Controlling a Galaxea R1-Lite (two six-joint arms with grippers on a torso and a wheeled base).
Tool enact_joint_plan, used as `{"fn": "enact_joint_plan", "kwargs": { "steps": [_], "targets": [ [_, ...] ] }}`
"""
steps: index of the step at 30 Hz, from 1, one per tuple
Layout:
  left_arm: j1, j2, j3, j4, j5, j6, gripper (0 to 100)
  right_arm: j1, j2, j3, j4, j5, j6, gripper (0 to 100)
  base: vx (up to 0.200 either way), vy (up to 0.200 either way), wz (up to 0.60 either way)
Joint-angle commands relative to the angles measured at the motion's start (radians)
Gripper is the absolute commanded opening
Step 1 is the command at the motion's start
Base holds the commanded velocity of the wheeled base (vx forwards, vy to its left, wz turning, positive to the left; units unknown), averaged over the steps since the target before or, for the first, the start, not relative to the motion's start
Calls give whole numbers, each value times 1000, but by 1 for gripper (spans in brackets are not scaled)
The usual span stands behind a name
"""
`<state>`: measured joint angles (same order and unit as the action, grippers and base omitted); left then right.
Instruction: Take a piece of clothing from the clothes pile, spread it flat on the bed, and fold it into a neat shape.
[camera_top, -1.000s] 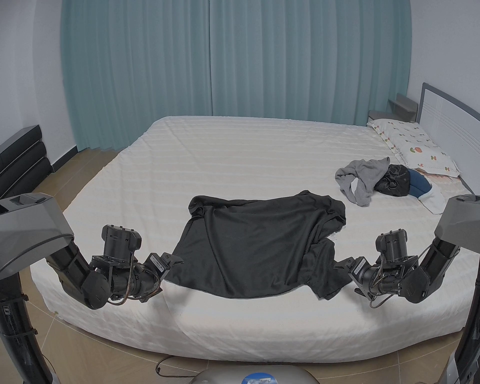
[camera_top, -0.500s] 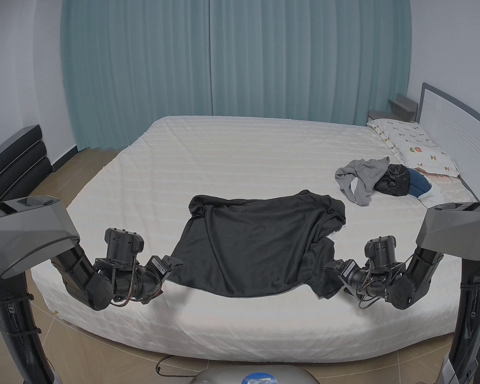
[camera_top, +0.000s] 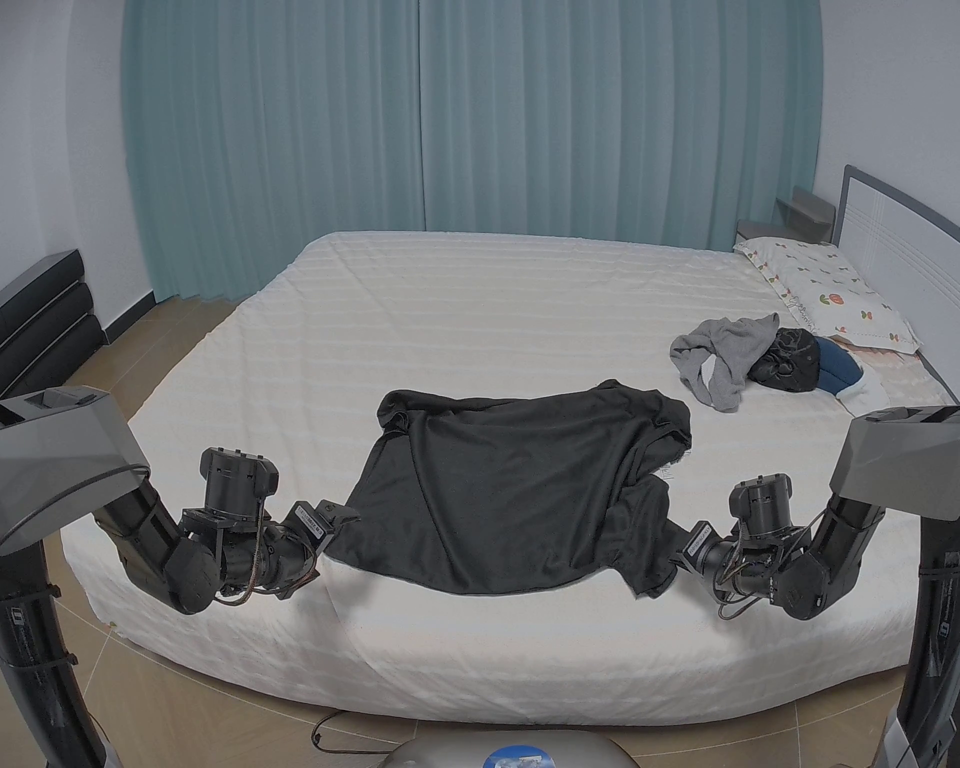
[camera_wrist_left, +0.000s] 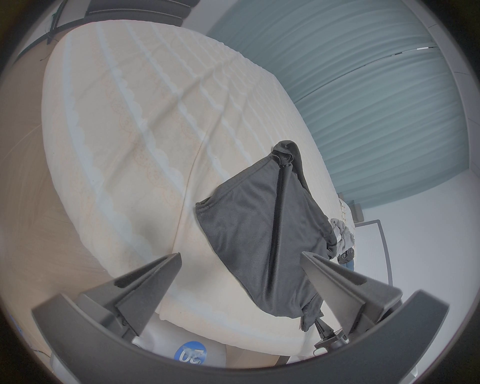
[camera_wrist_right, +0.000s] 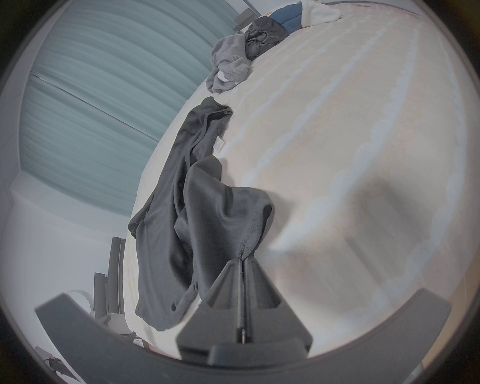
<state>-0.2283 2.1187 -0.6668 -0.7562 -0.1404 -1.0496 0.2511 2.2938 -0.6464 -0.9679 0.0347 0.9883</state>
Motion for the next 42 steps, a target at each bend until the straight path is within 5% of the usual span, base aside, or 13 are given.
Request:
{"fn": "enact_joint_plan", "kwargs": {
  "steps": [1,16,20,37,38,42],
  "targets": [
    [-2,24,-31,0,1,3,100,-1,-126,120,0,-4,-8,0,0,0,0],
    [-32,119,-106,14,48,69,100,-13,-218,238,9,-44,-71,0,0,0,0],
    [-37,168,-158,18,142,108,100,-13,-214,240,3,-44,-92,0,0,0,0],
    [-36,256,-310,90,239,114,100,-12,-212,237,-2,-44,-97,0,0,0,0],
    [-36,256,-312,90,239,114,0,-10,-214,237,-2,-44,-97,0,0,0,0],
    [-34,257,-316,90,240,114,0,-7,-214,237,-2,-44,-96,0,0,0,0]
  ]
}}
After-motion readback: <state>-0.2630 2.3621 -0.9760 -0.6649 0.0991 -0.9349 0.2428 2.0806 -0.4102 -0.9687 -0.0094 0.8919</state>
